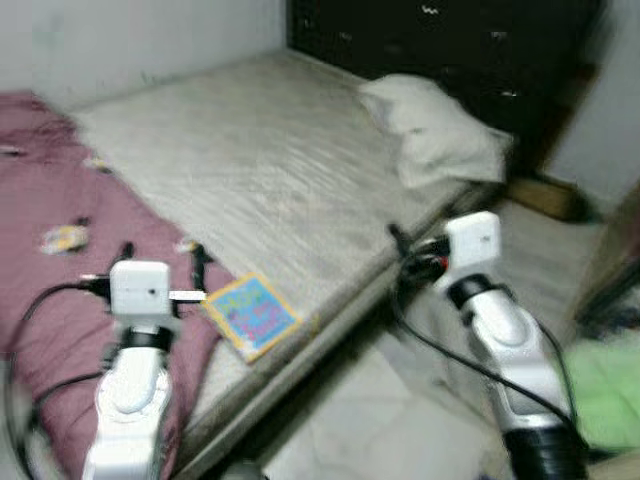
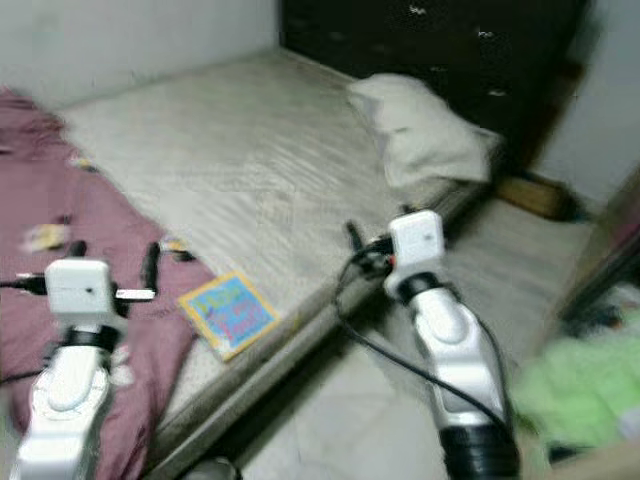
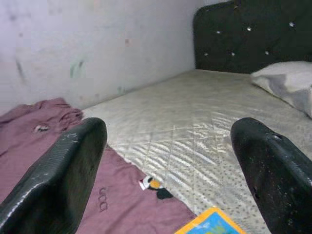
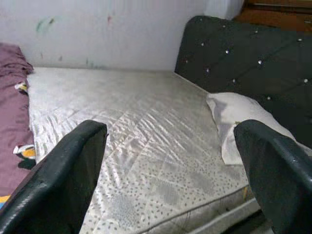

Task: Clean up the room

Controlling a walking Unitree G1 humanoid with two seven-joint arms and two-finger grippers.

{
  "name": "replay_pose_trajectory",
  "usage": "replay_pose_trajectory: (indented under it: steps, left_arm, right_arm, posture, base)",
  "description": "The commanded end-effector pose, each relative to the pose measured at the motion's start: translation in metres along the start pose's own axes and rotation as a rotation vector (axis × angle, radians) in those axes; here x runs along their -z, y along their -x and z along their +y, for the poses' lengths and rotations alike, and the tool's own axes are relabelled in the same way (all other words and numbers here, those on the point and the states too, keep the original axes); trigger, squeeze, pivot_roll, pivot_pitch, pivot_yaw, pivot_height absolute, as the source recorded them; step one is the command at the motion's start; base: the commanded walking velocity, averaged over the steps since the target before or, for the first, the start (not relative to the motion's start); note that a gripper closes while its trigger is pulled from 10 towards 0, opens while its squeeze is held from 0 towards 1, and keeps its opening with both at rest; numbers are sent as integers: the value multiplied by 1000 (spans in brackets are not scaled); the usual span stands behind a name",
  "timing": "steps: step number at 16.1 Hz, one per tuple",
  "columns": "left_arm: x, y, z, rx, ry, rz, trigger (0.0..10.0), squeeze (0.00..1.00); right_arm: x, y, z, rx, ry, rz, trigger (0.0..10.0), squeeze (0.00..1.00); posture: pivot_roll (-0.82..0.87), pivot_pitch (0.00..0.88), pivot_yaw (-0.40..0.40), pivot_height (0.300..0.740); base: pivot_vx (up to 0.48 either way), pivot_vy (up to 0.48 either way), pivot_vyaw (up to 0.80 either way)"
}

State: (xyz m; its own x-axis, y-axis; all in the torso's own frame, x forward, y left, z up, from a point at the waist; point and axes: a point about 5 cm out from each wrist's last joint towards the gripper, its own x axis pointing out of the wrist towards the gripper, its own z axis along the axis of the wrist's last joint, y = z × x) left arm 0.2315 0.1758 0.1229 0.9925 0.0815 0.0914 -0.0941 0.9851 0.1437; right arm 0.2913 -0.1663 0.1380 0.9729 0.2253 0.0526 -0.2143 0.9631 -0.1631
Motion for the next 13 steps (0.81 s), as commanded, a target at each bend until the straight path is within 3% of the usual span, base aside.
replay_pose_trajectory:
  steps: [1,7,13]
  left_arm:
    - [-2,-3,0,3,-1,-6,10000,0]
    - [-9,-15,2,-28,-30,-45,10000,0]
    - [-2,-16,5,-60,1,-12,10000,0]
  right_arm:
    - [-1,-4,-1,22,-2,-6,10000,0]
    - [-4,-14,8,29,-19,-37,10000,0]
    - [6,-12,26,0,-53,-22,10000,0]
  posture:
    - [58,0,-42,740]
    - [59,0,-30,740]
    - [55,0,-17,740]
  base:
    - [0,0,800]
    - [0,0,800]
    - [0,0,652]
